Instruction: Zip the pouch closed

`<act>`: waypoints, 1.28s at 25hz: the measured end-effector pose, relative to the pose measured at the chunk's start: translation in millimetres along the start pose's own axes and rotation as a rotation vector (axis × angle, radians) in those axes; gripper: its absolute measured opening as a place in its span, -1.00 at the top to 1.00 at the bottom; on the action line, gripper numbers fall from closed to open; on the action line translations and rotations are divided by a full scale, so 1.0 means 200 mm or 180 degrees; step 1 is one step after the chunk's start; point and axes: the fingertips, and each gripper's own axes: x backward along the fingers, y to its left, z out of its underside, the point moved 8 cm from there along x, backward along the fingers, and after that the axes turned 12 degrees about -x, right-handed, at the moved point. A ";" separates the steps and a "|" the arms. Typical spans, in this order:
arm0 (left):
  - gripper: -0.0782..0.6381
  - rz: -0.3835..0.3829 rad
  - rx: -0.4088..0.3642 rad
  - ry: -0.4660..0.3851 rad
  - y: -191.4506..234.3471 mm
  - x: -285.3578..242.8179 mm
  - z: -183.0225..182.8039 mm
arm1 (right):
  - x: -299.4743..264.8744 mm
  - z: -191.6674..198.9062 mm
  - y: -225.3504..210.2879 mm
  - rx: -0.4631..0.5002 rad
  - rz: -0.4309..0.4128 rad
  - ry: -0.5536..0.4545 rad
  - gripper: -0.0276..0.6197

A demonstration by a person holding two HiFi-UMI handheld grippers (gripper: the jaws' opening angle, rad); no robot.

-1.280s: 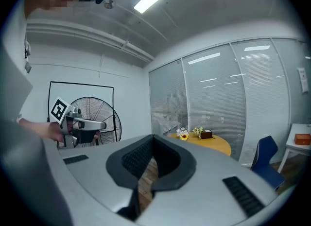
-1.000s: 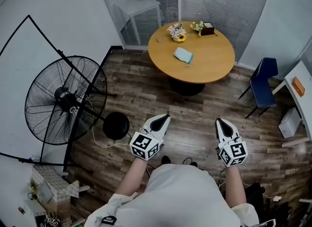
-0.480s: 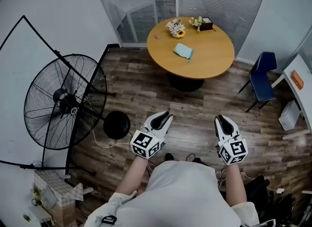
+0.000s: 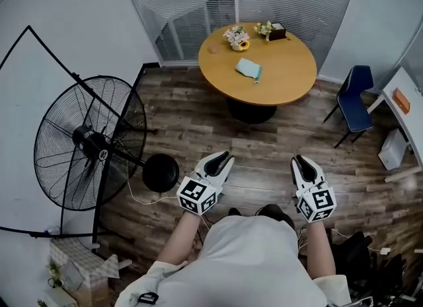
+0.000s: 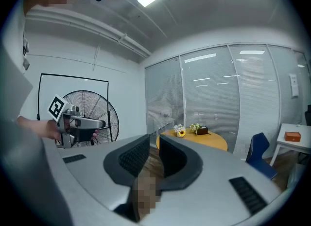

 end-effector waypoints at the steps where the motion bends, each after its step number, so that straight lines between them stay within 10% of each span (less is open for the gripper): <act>1: 0.58 0.0004 0.0002 0.0002 0.00 0.00 0.00 | 0.00 0.00 0.00 0.0000 0.0002 0.0000 0.77; 15: 0.58 -0.0024 0.0034 0.0114 0.12 -0.25 0.02 | -0.25 -0.03 -0.18 0.0064 -0.0066 0.0135 0.77; 32: 0.58 -0.0209 0.0087 0.0202 0.32 -1.03 -0.05 | -0.81 -0.26 -0.91 0.0099 -0.0313 0.0270 0.77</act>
